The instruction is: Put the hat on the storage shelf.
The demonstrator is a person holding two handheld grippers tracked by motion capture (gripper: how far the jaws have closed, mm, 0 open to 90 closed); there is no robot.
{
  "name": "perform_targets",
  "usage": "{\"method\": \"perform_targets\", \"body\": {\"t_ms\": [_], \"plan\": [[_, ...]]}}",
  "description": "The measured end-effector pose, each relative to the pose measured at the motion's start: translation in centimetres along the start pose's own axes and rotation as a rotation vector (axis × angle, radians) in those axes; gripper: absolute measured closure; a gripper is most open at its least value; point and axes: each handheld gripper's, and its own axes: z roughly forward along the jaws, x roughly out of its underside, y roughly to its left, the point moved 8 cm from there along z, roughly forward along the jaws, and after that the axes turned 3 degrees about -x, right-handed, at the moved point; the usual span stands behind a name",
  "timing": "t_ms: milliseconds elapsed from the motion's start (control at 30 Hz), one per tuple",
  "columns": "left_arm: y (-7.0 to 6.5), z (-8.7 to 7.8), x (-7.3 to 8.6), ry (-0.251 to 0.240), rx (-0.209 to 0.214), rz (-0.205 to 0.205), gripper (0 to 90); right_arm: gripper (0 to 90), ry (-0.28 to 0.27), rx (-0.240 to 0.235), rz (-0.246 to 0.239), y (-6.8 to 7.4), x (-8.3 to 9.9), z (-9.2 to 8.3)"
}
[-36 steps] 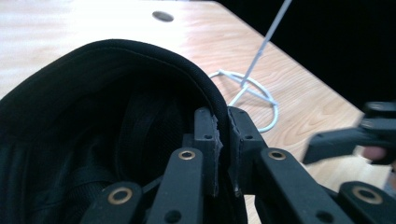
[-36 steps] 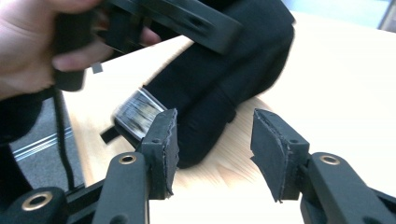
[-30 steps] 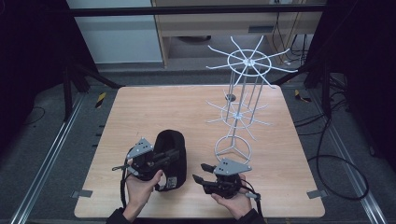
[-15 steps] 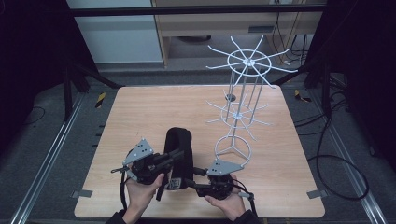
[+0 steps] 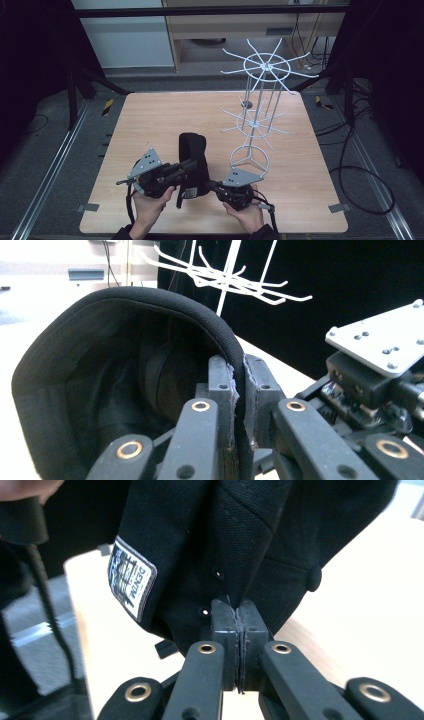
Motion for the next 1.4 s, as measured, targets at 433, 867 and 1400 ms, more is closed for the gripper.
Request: {"method": "perform_targets", "body": {"t_ms": [433, 867, 1400], "plan": [[2.6, -2.0, 2.9, 0.077, -0.078, 0.011, 80.2, 89.8, 0.132, 0.097, -0.167, 0.0, -0.7, 0.0], [6.8, -5.3, 7.1, 0.154, -0.219, -0.014, 77.8, 88.9, 0.171, 0.054, -0.186, 1.9, -1.2, 3.2], [12.6, -8.0, 9.3, 0.206, -0.456, -0.127, 78.6, 84.6, 0.158, -0.002, -0.129, 4.0, -1.5, 9.0]]}}
